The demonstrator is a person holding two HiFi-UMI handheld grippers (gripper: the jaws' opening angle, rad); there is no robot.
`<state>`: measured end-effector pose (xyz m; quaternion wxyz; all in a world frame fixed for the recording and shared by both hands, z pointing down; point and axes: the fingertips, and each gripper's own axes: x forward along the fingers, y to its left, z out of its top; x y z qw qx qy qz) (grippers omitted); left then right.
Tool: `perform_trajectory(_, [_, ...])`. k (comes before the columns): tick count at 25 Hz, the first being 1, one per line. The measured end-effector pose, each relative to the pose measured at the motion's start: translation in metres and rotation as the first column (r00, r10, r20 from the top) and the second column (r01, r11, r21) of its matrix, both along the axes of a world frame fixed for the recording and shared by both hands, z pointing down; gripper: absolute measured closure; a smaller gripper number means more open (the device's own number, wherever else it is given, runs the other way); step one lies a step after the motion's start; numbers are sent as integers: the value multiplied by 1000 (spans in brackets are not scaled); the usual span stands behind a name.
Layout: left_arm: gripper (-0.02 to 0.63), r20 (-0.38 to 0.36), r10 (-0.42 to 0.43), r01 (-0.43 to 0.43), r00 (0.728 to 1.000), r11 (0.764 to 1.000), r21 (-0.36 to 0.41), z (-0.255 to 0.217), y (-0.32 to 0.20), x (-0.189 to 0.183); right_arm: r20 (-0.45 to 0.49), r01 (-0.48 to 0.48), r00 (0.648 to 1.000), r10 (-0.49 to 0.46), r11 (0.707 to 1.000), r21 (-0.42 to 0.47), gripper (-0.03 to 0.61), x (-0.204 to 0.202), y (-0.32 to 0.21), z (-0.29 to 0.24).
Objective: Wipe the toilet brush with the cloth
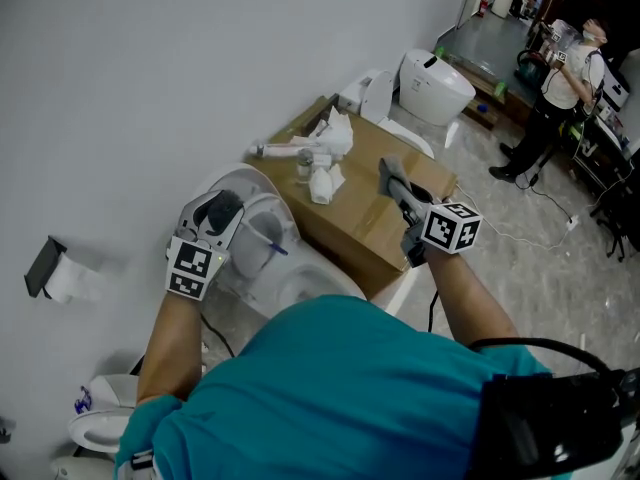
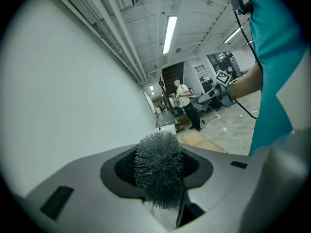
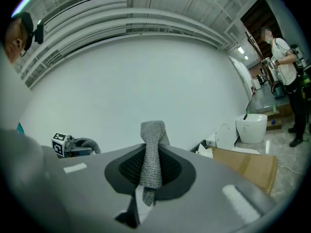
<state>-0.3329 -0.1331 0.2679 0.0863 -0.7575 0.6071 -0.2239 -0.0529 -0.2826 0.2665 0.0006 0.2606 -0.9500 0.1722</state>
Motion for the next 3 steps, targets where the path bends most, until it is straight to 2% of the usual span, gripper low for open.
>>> perform_trajectory(3, [442, 6, 2, -2, 1000, 1000, 0, 0, -2, 2, -2, 4, 1000, -4, 1000, 5, 561, 0, 0, -1])
